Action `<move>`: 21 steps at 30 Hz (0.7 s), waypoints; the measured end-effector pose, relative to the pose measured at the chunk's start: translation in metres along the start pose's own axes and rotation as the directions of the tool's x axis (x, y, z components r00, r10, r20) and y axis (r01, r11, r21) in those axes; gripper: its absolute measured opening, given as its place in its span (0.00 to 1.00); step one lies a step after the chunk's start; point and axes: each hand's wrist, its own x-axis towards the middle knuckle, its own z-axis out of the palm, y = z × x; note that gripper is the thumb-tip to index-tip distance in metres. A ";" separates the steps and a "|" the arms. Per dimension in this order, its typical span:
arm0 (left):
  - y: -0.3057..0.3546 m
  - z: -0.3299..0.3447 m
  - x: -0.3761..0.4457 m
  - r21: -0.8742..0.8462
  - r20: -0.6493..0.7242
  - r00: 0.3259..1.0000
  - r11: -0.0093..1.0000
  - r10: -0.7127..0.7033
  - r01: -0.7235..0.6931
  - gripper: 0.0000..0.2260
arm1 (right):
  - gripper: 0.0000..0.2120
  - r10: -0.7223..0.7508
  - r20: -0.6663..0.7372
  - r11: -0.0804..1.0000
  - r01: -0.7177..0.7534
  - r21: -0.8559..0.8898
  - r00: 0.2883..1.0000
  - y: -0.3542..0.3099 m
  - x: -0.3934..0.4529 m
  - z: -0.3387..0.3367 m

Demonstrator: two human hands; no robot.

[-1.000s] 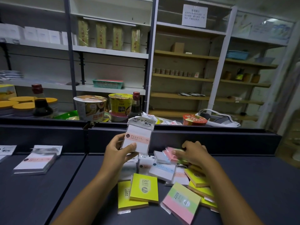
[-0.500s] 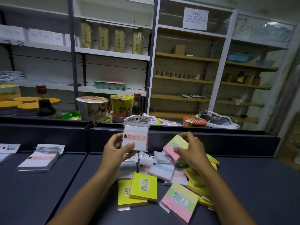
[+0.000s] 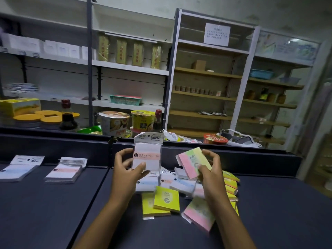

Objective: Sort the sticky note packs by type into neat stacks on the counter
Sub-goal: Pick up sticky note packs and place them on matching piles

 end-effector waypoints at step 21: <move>0.155 -0.251 -0.102 0.153 -0.103 0.985 0.981 0.135 -0.118 0.17 | 0.10 0.142 0.112 0.907 -0.175 0.384 0.984 -0.061 -0.175 0.195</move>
